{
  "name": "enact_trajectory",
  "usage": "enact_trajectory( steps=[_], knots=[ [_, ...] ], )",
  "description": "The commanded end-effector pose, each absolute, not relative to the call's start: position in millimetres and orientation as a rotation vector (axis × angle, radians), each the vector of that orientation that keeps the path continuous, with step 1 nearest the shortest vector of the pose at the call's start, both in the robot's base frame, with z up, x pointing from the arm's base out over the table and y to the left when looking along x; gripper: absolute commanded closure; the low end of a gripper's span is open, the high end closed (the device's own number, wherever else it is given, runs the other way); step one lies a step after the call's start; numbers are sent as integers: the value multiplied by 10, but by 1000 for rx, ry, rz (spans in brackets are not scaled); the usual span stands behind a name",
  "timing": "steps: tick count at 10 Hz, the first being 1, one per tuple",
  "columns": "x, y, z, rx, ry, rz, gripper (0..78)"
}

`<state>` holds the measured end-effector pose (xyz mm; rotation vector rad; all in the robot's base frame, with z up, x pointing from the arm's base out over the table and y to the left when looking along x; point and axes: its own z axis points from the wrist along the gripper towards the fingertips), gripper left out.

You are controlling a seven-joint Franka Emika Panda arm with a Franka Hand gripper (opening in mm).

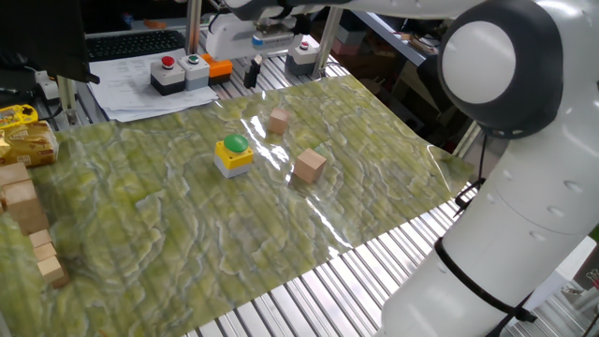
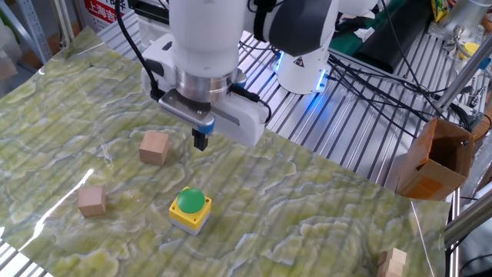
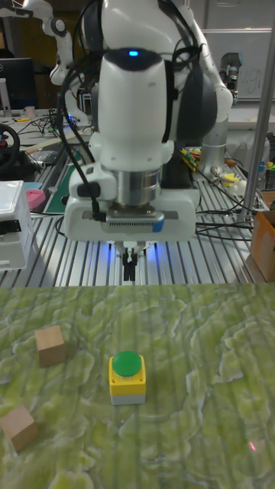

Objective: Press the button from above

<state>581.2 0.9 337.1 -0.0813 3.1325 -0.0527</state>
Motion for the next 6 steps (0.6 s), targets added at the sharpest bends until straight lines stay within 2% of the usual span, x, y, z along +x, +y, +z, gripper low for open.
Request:
enact_trajectory(
  steps=[1, 4, 5, 6],
  knots=[
    [5893, 19, 4456, -119, 3222, -77, 776],
    [5969, 88, 4204, -136, 3219, -78, 776],
    [6014, 125, 3930, -141, 3198, -85, 776],
    [6020, 132, 3856, -135, 3201, -97, 776]
  ],
)
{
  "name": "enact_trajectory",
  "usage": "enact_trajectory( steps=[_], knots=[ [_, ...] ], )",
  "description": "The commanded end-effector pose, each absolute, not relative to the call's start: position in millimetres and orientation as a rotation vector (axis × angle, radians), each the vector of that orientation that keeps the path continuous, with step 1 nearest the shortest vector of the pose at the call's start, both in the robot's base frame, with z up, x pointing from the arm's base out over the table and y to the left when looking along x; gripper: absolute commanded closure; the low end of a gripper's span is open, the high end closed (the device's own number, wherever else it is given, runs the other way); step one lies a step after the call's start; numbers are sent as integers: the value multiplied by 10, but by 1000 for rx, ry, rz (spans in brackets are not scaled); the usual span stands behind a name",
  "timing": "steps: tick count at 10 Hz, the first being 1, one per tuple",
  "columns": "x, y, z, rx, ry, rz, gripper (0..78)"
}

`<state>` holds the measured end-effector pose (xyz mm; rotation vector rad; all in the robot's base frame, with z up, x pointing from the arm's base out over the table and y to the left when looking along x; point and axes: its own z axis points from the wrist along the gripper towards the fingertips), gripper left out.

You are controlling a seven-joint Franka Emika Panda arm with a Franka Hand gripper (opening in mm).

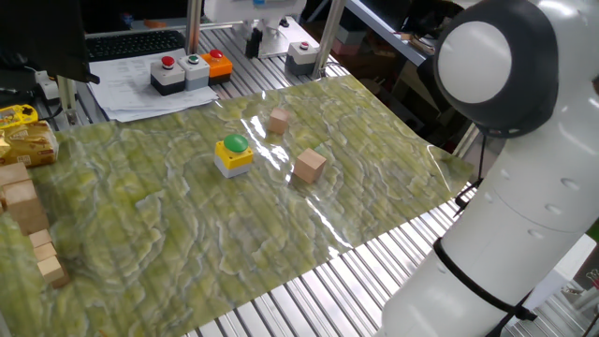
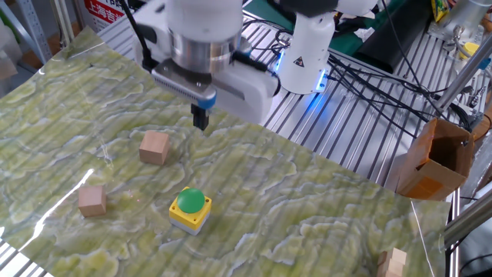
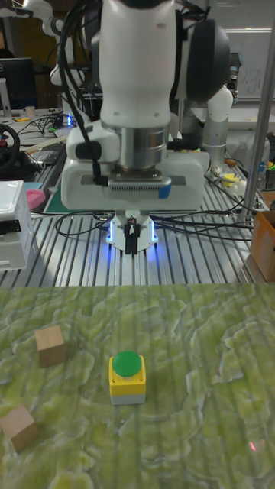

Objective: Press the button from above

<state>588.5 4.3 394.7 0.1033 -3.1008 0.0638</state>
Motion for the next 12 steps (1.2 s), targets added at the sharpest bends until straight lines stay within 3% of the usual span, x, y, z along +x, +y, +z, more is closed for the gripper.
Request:
enact_trajectory(
  steps=[1, 8, 12],
  knots=[
    [6020, 132, 3856, 129, -3074, 95, 776],
    [5913, 68, 3143, 163, -3110, 107, 776],
    [5884, 49, 3067, 166, -3097, 187, 776]
  ],
)
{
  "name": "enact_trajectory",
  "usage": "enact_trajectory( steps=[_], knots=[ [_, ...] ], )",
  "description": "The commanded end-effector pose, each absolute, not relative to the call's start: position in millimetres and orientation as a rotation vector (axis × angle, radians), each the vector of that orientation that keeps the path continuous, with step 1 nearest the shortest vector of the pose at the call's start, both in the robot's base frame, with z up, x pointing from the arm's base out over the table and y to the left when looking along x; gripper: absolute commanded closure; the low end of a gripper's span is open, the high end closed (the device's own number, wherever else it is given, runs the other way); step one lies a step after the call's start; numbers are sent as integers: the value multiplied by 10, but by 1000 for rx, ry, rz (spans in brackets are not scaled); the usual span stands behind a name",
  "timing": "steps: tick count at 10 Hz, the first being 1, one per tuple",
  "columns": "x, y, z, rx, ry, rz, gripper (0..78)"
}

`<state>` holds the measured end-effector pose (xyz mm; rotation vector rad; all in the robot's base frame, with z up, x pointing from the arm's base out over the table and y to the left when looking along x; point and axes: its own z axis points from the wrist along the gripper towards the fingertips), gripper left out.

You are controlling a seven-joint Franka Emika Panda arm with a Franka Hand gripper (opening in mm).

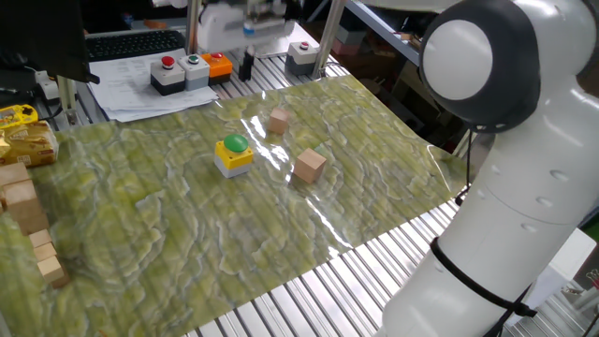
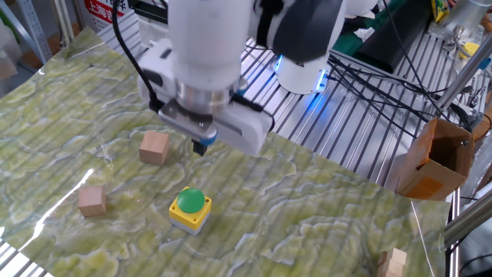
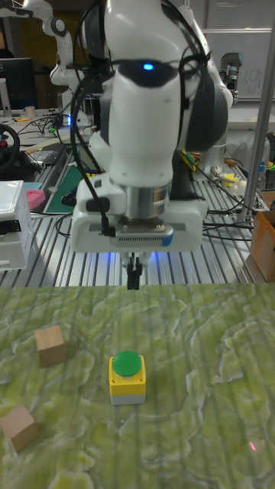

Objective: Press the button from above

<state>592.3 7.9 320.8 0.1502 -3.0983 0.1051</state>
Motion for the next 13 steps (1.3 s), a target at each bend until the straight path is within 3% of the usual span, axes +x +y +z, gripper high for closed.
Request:
enact_trajectory(
  steps=[1, 6, 10, 12, 13],
  knots=[
    [5890, 52, 3083, 162, -3098, 187, 776],
    [5890, 52, 3083, 103, -3063, 89, 776],
    [5890, 52, 3083, 126, -3050, 97, 776],
    [5912, 44, 2993, 138, -3057, 102, 776],
    [5954, 15, 2793, 147, -3072, 106, 776]
  ],
)
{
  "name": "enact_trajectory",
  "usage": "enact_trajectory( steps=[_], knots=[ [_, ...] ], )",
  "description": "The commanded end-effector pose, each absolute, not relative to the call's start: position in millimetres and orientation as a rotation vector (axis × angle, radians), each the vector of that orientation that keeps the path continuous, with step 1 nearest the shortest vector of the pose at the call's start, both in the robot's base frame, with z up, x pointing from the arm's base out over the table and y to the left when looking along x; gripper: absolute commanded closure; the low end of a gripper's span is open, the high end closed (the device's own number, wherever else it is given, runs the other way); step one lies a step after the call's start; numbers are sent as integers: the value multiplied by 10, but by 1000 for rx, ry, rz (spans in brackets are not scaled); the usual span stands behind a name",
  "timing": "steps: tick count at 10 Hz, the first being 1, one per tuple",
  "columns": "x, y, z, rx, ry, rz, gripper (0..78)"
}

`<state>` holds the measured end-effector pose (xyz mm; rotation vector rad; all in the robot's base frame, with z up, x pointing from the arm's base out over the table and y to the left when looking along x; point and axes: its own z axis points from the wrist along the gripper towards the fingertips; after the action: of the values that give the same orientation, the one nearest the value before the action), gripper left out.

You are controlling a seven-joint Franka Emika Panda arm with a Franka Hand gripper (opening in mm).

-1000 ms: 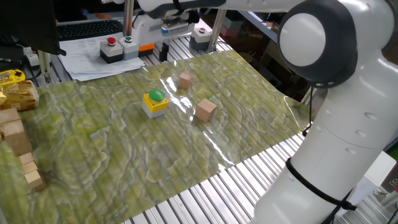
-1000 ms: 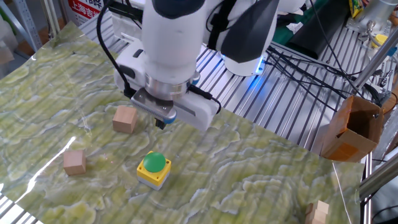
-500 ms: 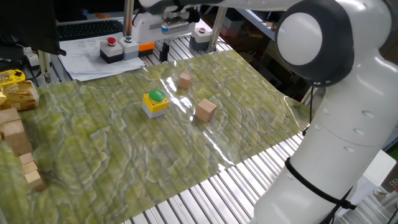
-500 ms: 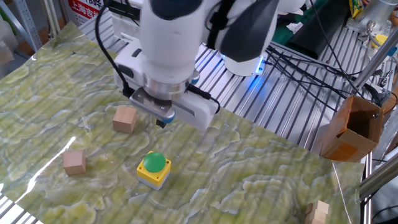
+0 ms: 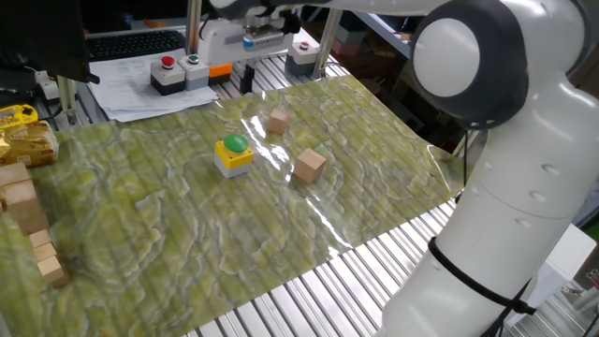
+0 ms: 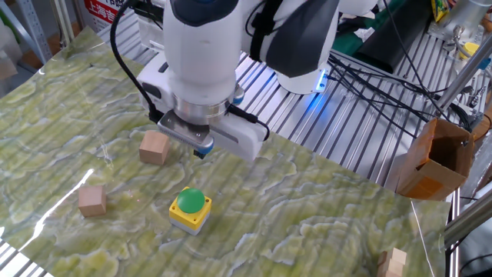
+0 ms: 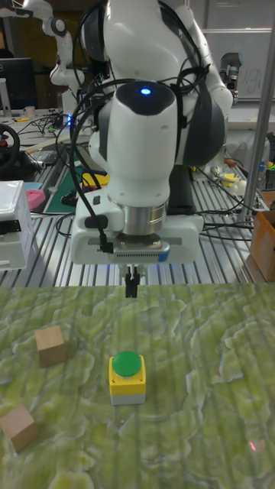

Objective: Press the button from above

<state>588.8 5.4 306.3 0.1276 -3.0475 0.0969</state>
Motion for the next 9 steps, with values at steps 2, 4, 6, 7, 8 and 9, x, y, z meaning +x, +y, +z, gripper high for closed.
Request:
enact_trajectory(
  steps=[2, 4, 6, 7, 8, 9],
  knots=[
    [5979, 18, 2630, 165, -3082, 110, 776],
    [5927, -13, 2372, 188, -3111, 127, 776],
    [5915, -30, 2133, 198, -3133, 127, 776],
    [5951, 6, 1974, 198, -3138, 125, 776],
    [5963, 17, 1935, 202, -3137, 125, 776],
    [5999, 35, 1792, 208, -3153, 126, 776]
  ],
)
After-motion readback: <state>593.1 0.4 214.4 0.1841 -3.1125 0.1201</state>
